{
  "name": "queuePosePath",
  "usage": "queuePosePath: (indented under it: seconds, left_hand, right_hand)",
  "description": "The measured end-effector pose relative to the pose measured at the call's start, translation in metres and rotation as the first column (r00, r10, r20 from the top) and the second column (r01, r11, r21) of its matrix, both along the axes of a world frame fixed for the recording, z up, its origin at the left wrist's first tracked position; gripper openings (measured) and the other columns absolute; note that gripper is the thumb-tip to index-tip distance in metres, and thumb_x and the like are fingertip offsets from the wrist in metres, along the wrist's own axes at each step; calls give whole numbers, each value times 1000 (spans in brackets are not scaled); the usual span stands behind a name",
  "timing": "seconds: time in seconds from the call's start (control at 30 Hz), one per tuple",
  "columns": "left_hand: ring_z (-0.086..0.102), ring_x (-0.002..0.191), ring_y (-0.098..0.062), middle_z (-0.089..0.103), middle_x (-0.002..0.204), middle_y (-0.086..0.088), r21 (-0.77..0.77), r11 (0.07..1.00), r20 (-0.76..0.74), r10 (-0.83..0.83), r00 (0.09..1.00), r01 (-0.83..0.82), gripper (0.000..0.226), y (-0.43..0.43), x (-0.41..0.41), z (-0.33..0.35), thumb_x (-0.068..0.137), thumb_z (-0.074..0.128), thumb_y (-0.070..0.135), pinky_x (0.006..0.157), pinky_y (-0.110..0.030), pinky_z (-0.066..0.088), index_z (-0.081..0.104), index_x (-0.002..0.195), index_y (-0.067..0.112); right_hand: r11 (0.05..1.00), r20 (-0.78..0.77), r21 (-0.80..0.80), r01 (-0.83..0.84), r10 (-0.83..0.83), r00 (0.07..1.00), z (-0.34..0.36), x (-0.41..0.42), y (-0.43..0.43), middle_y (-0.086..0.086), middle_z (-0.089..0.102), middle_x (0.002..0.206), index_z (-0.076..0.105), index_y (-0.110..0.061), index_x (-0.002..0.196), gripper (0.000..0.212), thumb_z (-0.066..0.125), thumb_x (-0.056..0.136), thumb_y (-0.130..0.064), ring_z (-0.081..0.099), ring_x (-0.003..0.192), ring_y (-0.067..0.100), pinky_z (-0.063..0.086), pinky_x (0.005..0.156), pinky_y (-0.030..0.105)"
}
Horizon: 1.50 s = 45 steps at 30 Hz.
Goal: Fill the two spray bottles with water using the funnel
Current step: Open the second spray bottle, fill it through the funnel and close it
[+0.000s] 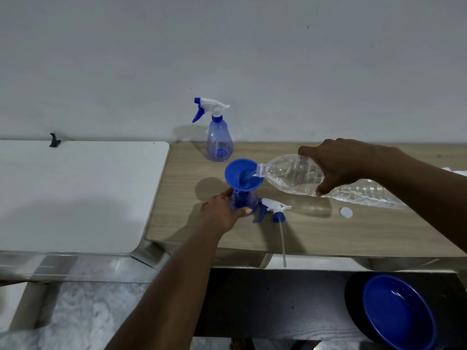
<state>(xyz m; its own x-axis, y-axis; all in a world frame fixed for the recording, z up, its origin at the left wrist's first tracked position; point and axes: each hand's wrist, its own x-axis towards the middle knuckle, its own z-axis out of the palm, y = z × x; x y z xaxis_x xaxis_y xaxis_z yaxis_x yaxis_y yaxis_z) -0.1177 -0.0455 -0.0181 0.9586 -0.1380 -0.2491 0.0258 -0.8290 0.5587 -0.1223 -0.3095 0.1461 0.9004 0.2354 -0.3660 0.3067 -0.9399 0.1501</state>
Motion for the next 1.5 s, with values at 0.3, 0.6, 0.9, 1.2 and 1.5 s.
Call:
queuePosePath:
  seconds: [0.3, 0.6, 0.9, 1.2, 1.5]
  left_hand:
    - [64, 103, -21, 68, 112, 4, 1, 1000, 2, -21, 1000, 21, 60, 1, 1, -1, 76, 73, 58, 82, -30, 45, 56, 125, 28]
    - [64, 100, -20, 69, 107, 7, -31, 999, -9, -14, 1000, 14, 57, 1, 3, -5, 73, 73, 61, 82, -32, 47, 59, 121, 33]
    - [64, 99, -19, 68, 106, 5, -4, 1000, 15, -23, 1000, 24, 57, 1, 0, -1, 76, 71, 60, 77, -28, 40, 57, 123, 31]
    - [63, 90, -15, 68, 100, 9, -24, 1000, -6, -9, 1000, 9, 55, 1, 2, -5, 73, 73, 60, 75, -29, 44, 58, 118, 32]
    - [63, 89, -18, 69, 100, 8, 12, 1000, -24, -19, 1000, 20, 59, 3, 4, -3, 70, 70, 70, 79, -33, 49, 55, 119, 40]
  right_hand:
    - [972, 14, 222, 80, -85, 996, -20, 1, -8, -6, 61, 75, 37, -25, 134, 93, 86, 62, -55, 55, 81, 19, 41, 68, 33]
    - [630, 183, 759, 163, -446, 876, -48, -3, -19, 3, 69, 90, 47, -20, 116, 79, 94, 57, -46, 67, 85, 20, 51, 77, 32]
    - [318, 130, 928, 194, -764, 632, -80, 8, -8, -3, 70, 107, 46, -25, 120, 86, 92, 53, -55, 68, 98, 18, 53, 94, 45]
    - [121, -54, 961, 249, -799, 599, -90, 10, -2, 1, 54, 130, 30, -19, 144, 105, 89, 64, -50, 54, 116, 16, 43, 96, 27]
    - [640, 656, 676, -365, -298, 693, -54, -35, 79, 11, 47, 134, 48, -8, 133, 70, 76, 73, -30, 46, 124, 31, 40, 100, 50]
